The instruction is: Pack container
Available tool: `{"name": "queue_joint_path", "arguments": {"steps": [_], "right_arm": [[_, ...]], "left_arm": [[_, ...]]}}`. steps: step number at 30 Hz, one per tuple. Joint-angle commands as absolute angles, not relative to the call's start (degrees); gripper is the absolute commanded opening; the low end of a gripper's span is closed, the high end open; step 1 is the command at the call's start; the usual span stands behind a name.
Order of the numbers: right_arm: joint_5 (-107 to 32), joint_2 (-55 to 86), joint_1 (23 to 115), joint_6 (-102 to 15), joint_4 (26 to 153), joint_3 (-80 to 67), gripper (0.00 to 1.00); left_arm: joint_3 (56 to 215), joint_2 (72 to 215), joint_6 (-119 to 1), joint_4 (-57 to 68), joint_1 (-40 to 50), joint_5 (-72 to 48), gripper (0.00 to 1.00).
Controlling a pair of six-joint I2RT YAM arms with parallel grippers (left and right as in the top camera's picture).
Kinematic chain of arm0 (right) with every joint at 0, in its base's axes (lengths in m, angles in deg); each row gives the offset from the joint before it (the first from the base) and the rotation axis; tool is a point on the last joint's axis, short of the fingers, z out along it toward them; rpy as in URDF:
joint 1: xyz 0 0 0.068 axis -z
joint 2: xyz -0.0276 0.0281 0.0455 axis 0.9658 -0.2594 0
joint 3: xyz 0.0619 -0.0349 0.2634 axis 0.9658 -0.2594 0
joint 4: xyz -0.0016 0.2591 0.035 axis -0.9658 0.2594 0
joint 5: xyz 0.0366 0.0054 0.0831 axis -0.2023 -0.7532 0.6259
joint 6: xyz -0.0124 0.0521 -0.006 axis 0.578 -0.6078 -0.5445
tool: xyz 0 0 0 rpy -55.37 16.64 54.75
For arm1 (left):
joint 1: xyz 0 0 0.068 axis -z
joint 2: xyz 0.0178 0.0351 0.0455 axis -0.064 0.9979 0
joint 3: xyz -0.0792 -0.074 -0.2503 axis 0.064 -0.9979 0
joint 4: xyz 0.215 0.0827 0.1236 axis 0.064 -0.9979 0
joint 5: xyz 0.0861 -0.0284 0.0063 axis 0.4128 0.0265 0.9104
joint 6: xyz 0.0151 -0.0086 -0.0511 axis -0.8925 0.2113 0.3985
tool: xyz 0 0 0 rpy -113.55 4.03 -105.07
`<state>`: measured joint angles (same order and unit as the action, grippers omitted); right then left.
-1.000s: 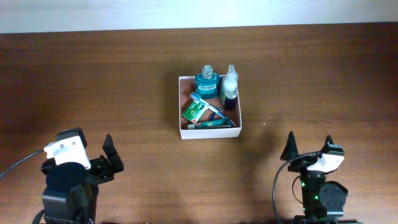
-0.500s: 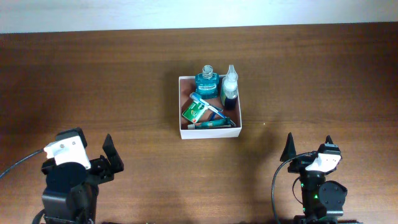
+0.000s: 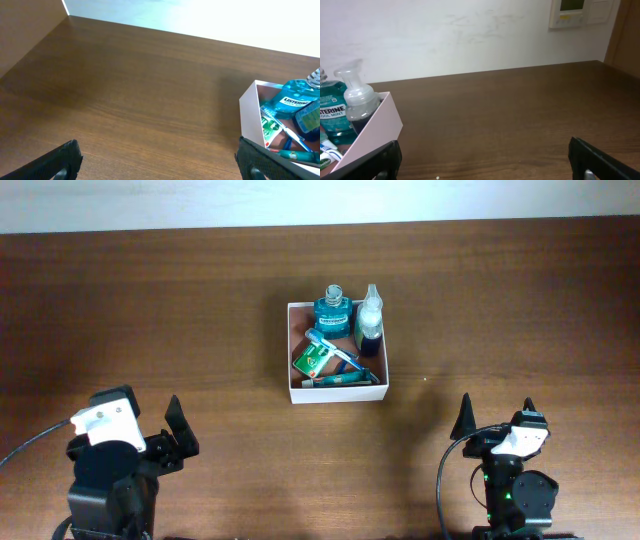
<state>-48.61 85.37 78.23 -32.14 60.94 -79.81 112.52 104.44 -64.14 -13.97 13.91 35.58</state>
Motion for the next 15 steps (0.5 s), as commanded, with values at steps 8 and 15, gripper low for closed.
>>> {"name": "queue_joint_path", "arguments": {"steps": [8,15], "right_arm": [[-48.94,85.98,77.99,-31.52,61.50,-80.07,0.99],[-48.94,85.98,77.99,-31.52,61.50,-80.07,0.98]], "left_arm": [[113.07,104.31,-64.64,-13.91,13.63,36.36,0.99],[110.40,102.65,-64.60,-6.06,13.89,30.29,0.99]]}}
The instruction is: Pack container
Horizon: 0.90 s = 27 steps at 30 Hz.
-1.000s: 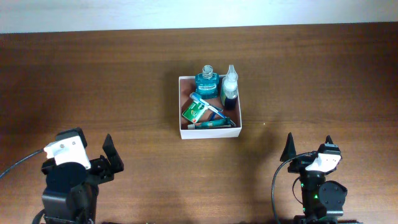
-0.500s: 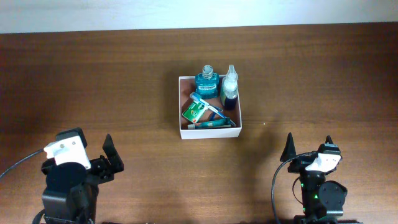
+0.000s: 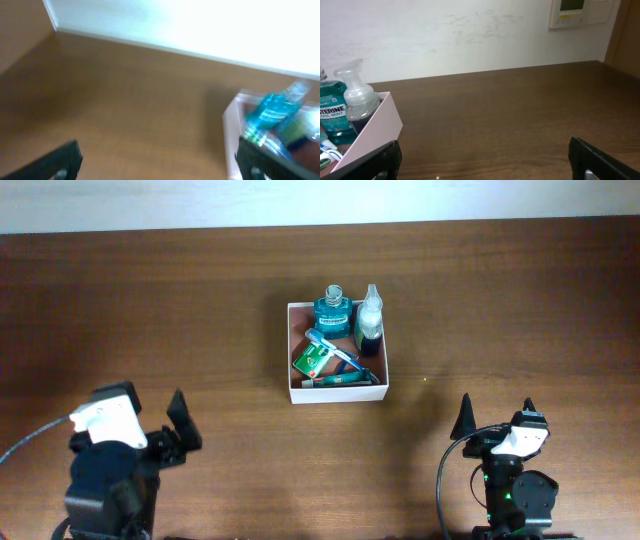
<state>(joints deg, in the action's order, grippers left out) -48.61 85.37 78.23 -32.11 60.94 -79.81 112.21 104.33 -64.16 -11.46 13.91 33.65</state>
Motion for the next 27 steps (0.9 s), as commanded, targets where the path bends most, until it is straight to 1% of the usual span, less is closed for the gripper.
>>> {"name": "queue_joint_path", "arguments": {"steps": [1,6,8,13,19,27], "right_arm": [[-48.94,85.98,77.99,-31.52,61.50,-80.07,0.99],[-48.94,85.98,77.99,-31.52,61.50,-80.07,0.99],[-48.94,85.98,77.99,-31.52,61.50,-80.07,0.99],[-48.94,85.98,77.99,-31.52,61.50,-80.07,0.99],[-48.94,85.98,77.99,-31.52,61.50,-80.07,0.99],[-48.94,85.98,77.99,-31.52,61.50,-80.07,0.99]], "left_arm": [[107.10,100.70,-64.62,0.21,13.89,29.17,0.99],[92.67,92.68,-64.62,17.81,13.89,26.57,0.99],[80.61,86.10,-64.60,29.52,13.89,25.13,1.00],[70.38,81.79,-64.62,38.73,13.87,24.71,0.99],[62.68,76.70,-64.64,41.11,13.10,24.69,0.99],[58.29,71.96,-64.64,40.98,10.28,24.28,0.99]]}}
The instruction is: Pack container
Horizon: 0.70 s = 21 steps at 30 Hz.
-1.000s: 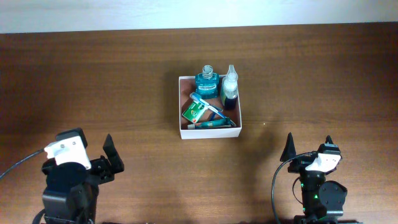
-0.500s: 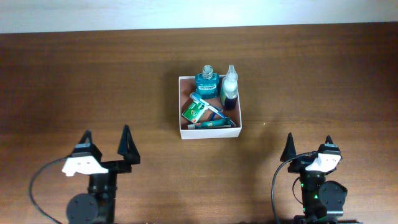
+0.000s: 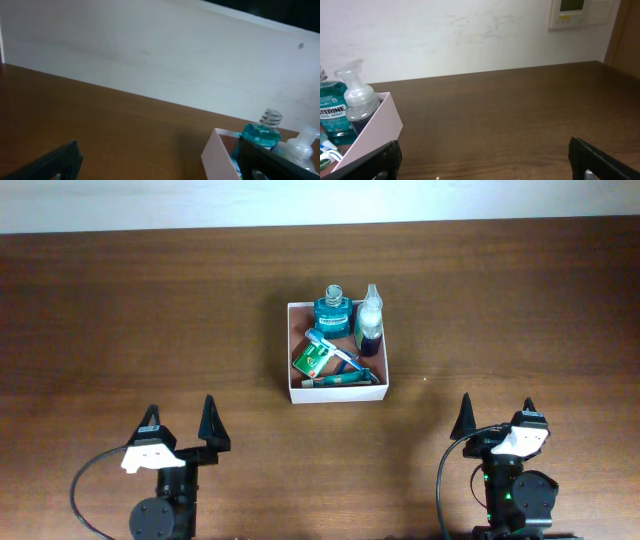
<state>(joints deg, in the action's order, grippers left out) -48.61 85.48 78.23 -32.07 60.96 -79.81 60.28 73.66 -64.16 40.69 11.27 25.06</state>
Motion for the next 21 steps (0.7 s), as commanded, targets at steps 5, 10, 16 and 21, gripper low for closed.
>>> {"name": "queue_joint_path", "arguments": {"steps": [5,10,16,21], "right_arm": [[-48.94,85.98,77.99,-31.52,61.50,-80.07,0.99],[-48.94,85.98,77.99,-31.52,61.50,-80.07,0.99],[-48.94,85.98,77.99,-31.52,61.50,-80.07,0.99],[-48.94,85.98,77.99,-31.52,61.50,-80.07,0.99]], "left_arm": [[56.39,71.76,-64.66,40.23,8.45,24.30,0.99],[56.39,71.76,-72.60,36.08,5.93,22.07,0.99],[56.39,71.76,-79.81,35.88,6.02,20.87,0.99],[56.43,71.78,-79.77,35.86,6.39,20.71,0.99]]}}
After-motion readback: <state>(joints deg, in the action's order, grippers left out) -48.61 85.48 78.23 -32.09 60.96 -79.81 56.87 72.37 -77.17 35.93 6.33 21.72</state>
